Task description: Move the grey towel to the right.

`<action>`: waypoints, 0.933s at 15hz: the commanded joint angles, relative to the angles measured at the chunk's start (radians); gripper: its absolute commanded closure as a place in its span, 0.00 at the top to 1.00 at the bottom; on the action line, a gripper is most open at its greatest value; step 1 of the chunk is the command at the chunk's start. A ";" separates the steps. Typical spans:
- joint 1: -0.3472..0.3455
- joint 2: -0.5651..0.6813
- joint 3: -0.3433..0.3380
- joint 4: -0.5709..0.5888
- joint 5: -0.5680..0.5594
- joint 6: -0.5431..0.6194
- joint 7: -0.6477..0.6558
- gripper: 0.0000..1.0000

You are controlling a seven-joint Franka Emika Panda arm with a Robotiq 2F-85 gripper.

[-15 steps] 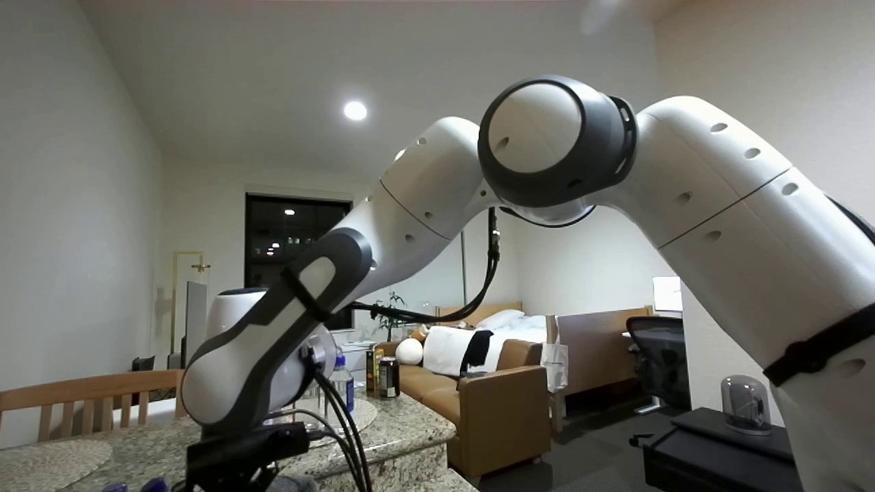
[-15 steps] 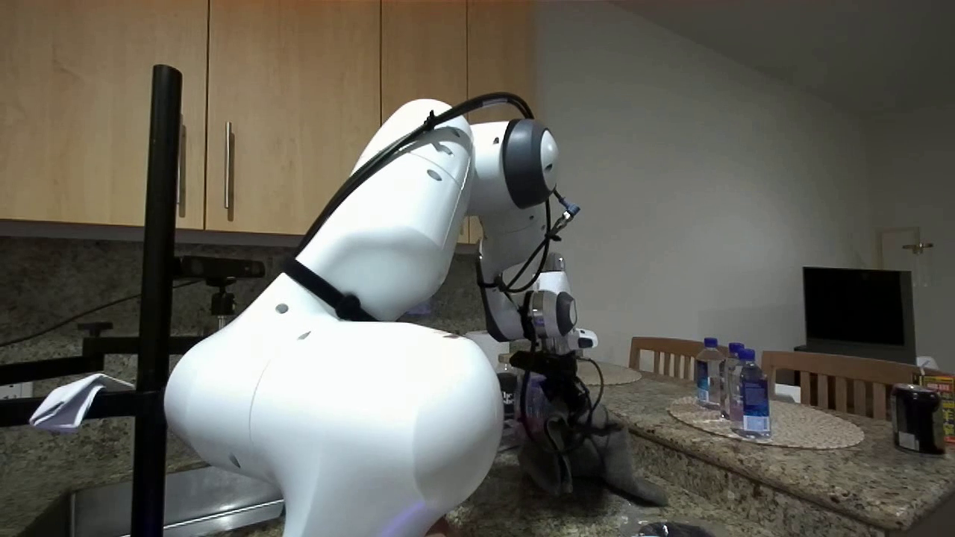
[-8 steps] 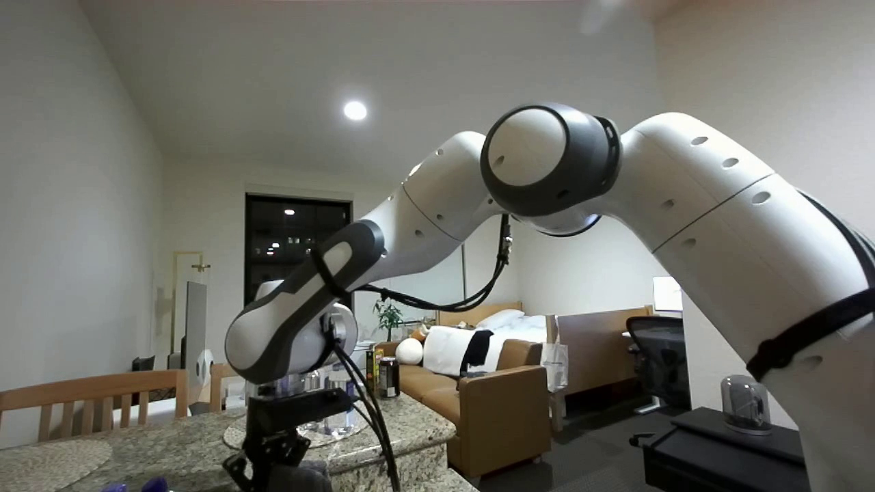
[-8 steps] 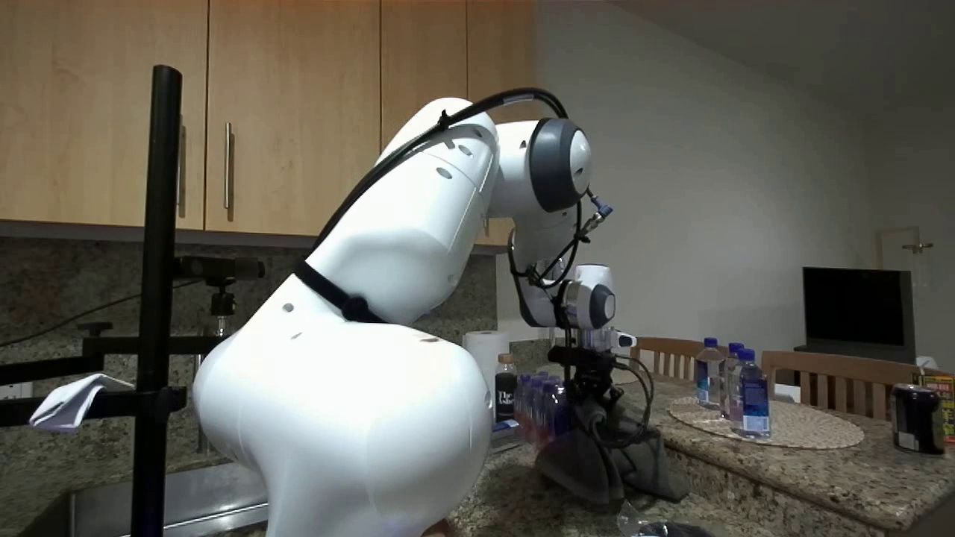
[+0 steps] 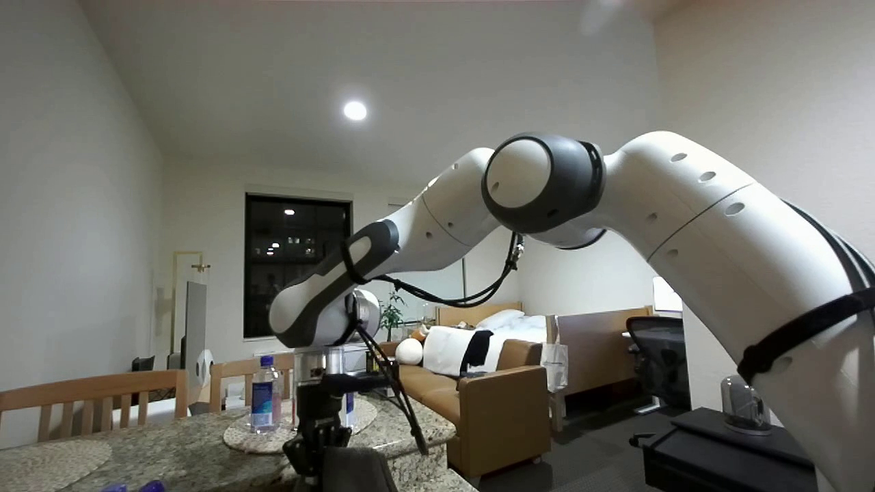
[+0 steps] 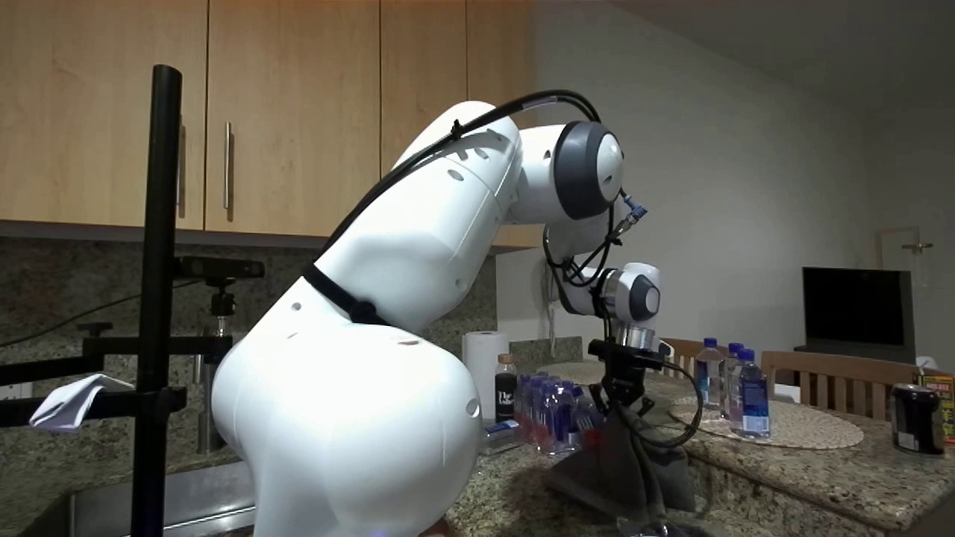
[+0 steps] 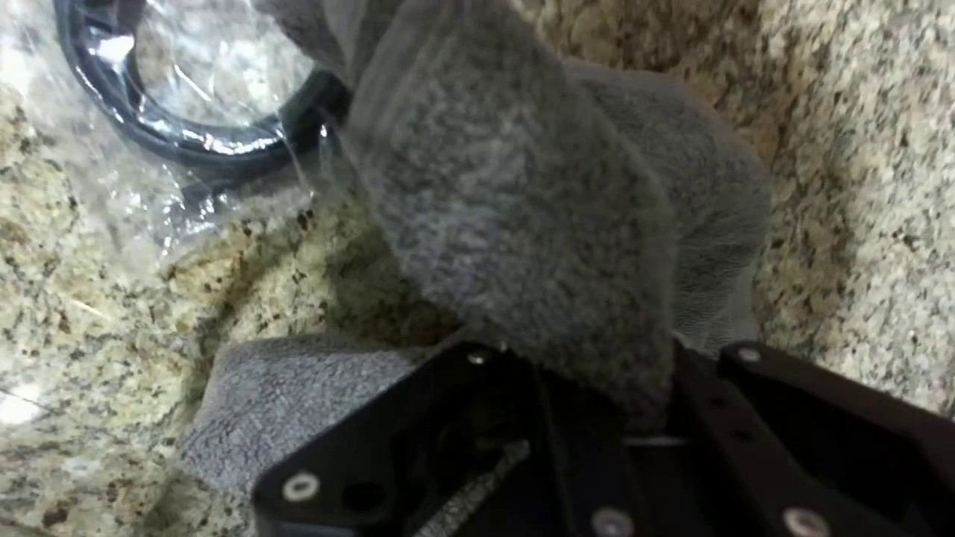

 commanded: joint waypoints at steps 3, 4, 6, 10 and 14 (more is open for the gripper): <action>-0.067 -0.103 0.025 -0.034 0.043 -0.172 -0.200 0.10; -0.073 -0.126 0.028 -0.043 0.047 -0.188 -0.233 0.10; -0.076 -0.165 0.027 -0.059 0.044 -0.207 -0.280 0.10; -0.093 -0.152 0.010 -0.046 0.034 -0.351 -0.359 0.10; -0.117 -0.082 -0.023 -0.025 -0.001 -0.508 -0.414 0.09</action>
